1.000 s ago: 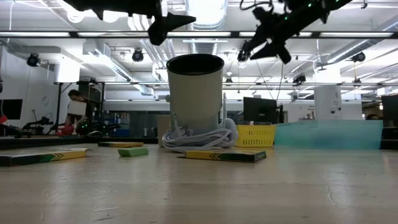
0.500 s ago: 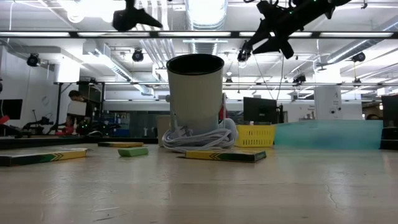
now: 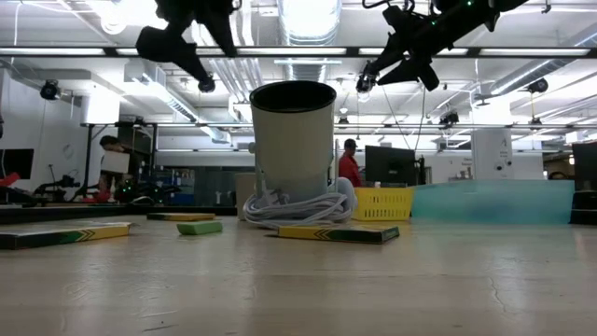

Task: Pick & Place School Supplies
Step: Put the green eraser into the yellow bin

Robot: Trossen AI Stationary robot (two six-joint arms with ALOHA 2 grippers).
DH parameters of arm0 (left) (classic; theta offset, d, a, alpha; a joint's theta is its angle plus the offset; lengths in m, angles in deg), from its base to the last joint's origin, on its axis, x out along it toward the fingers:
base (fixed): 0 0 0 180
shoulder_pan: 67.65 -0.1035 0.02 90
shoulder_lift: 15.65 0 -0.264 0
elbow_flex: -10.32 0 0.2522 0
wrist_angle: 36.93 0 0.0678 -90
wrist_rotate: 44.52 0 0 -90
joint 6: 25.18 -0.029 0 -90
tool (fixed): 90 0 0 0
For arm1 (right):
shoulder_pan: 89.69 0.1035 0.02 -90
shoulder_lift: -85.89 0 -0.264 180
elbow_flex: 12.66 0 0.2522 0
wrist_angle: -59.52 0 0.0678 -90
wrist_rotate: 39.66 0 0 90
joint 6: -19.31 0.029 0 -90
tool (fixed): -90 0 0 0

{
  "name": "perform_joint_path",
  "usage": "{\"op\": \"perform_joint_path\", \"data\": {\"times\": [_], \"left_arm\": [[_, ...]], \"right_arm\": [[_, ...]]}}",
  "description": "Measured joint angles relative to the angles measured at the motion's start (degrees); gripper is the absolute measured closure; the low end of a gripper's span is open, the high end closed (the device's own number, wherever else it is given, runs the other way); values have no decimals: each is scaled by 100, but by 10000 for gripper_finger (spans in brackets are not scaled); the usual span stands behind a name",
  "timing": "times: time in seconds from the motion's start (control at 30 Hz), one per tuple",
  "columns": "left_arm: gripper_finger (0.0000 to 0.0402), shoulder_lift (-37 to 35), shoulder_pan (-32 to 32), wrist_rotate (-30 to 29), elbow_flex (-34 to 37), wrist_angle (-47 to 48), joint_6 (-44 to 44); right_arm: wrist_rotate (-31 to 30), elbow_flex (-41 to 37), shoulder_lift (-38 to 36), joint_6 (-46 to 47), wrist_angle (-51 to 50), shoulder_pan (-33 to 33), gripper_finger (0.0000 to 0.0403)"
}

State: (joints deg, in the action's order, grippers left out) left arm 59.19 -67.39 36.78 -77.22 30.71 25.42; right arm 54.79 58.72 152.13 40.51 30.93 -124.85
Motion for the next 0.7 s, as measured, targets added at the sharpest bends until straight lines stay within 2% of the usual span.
{"op": "perform_joint_path", "data": {"times": [0.43, 0.57, 0.7], "left_arm": [[97, 1149, 715, -16, 0, 234, -125], [97, 1546, 1011, -279, 2, 275, -71], [97, 1713, 1285, -852, 4, 301, 287]], "right_arm": [[-2, 0, 0, -196, 1, 0, 239], [-2, 0, 0, -219, 0, 0, 239], [0, -2, 0, -344, -21, -4, 239]]}}
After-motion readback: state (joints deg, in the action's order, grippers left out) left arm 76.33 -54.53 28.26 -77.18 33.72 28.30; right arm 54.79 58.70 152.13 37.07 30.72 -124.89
